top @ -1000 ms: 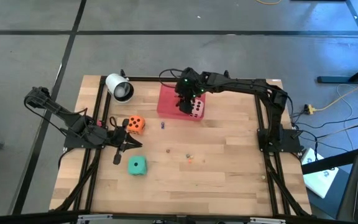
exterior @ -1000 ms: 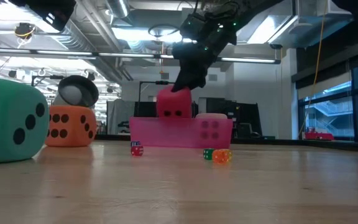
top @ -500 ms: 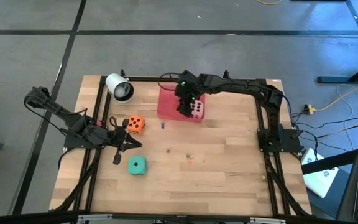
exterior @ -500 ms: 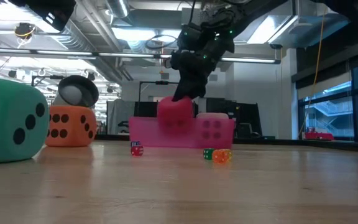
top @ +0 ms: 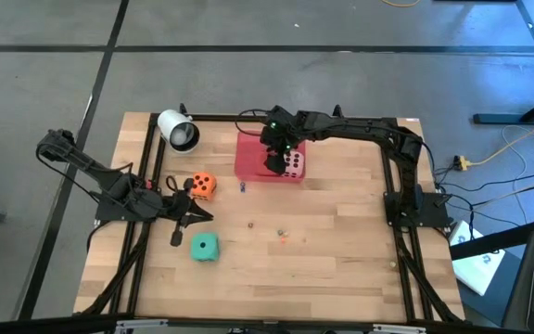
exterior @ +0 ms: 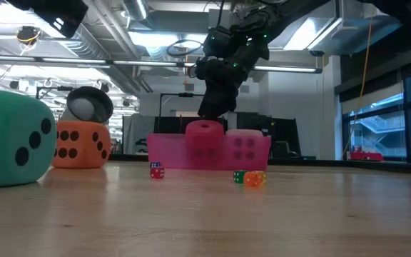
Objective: Pick & Place Dice
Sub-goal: Put the big red dice into the pink bin
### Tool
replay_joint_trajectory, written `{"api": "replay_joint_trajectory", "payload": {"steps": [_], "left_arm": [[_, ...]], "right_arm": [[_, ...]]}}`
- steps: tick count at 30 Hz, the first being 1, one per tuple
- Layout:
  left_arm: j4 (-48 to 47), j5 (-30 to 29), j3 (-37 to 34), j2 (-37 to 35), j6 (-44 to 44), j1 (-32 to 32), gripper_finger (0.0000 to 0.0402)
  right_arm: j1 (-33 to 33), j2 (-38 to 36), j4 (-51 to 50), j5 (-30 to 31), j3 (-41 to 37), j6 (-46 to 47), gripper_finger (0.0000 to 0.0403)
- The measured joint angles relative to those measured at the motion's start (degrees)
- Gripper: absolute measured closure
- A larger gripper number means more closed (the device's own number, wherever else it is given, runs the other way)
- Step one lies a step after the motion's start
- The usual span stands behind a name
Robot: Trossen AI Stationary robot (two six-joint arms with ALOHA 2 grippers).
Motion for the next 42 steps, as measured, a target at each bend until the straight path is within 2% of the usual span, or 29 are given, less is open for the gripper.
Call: {"api": "replay_joint_trajectory", "payload": {"steps": [4, 9, 11, 16, 20, 42], "left_arm": [[0.0, -0.4, 0.0, 0.3, -0.9, 0.0, 0.038], [0.0, -0.4, 0.0, 0.3, -0.9, 0.0, 0.038], [0.0, -0.4, 0.0, 0.3, -0.9, 0.0, 0.038], [0.0, -0.4, 0.0, 0.3, -0.9, 0.0, 0.038], [0.0, -0.5, 0.0, 0.2, -0.9, 0.0, 0.038], [0.0, -0.5, 0.0, 0.2, -0.8, 0.0, 0.038]], "right_arm": [[0.0, 0.0, -0.3, -0.9, 0.0, -0.5, 0.0092], [0.0, 0.0, -0.4, -1.9, 0.0, -1.3, 0.0023], [0.0, 0.0, -0.4, -1.9, 0.0, -1.3, 0.0009], [0.0, 0.0, -0.4, -1.6, 0.0, -1.9, 0.003], [-0.5, 0.0, -0.4, 1.6, 0.0, -4.3, 0.0038], [-0.8, -0.1, 1.9, 4.1, 0.0, -7.3, 0.0035]]}}
